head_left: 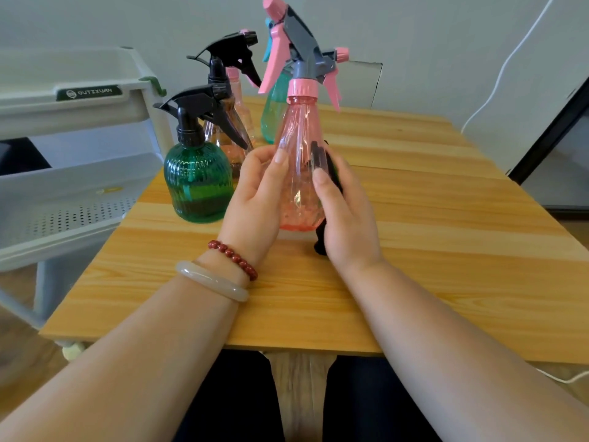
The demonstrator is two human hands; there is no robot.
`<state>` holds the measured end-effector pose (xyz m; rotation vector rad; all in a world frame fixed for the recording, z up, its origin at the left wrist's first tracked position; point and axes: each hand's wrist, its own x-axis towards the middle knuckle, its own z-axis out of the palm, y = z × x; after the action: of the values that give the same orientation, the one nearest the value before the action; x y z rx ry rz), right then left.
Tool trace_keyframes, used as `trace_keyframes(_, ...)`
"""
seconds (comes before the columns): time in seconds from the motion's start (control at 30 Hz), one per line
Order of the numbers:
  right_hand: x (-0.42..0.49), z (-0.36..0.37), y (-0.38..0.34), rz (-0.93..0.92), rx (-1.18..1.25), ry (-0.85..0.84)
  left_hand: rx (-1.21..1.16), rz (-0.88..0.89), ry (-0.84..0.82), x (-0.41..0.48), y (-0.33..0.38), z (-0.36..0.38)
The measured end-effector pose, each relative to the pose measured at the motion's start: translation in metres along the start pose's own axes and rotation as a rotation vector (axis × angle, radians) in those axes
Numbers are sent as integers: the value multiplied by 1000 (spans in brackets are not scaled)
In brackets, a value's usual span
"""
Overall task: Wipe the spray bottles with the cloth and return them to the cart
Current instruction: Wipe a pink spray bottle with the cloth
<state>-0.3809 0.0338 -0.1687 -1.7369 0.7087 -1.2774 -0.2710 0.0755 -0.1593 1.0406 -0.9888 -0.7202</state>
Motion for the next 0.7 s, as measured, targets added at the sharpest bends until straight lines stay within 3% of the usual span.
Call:
trace_keyframes(0.17,1,2,1,-68,-163,141,314,103,15,4,-6,-8)
trace_keyframes(0.33,3,0,2,-64,-170,213,275,202,-130,-3,-6,1)
trace_keyframes(0.57,0,5,-2,-531,-399,15,97,176,-134,-1,-2,-3)
trace_keyframes(0.63,2,3,1,-443,-350,61,104,181,-133,-2,-2,-3)
trace_keyframes(0.7,3,1,0,-243,-221,98,114,158,-123,-2,-4,-2)
